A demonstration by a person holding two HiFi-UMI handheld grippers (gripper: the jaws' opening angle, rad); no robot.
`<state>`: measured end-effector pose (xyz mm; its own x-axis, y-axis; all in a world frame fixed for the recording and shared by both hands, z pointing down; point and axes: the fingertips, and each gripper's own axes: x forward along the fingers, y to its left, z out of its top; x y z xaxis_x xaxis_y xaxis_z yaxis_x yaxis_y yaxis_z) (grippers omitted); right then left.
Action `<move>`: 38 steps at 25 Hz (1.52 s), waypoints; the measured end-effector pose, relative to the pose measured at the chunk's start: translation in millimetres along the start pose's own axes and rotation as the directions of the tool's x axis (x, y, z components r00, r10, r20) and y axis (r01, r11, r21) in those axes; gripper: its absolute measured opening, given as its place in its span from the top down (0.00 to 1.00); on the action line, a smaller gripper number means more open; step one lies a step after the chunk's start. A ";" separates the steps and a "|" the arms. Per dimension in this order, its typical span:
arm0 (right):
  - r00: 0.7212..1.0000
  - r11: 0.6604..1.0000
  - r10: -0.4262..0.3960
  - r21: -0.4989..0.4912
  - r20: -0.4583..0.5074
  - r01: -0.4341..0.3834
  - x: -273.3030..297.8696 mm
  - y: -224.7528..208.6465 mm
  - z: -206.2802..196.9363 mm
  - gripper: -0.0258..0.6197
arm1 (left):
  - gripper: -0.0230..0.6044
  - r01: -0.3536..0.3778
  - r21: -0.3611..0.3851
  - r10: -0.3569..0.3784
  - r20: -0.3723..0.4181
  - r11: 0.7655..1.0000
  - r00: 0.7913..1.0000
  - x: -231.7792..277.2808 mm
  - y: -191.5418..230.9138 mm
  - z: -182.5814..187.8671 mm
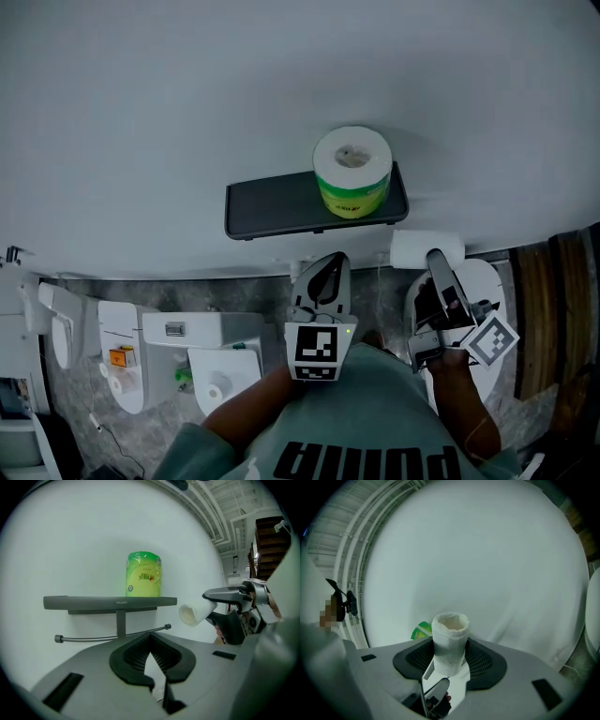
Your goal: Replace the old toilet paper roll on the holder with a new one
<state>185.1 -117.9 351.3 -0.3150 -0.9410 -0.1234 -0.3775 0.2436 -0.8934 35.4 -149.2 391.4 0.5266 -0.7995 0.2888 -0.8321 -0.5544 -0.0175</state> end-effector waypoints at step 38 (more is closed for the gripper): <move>0.947 0.665 -0.032 -0.714 -0.321 -0.220 155.8 176.5 -115.3 0.63 | 0.95 -0.259 -0.065 0.265 0.093 0.964 0.960 -104.7 143.9 35.7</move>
<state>-31.0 -194.5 224.2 -0.5657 -0.8231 0.0503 -0.8033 0.5363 -0.2590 -133.2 -153.6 324.4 0.3016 -0.9357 0.1832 -0.9497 -0.3119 -0.0295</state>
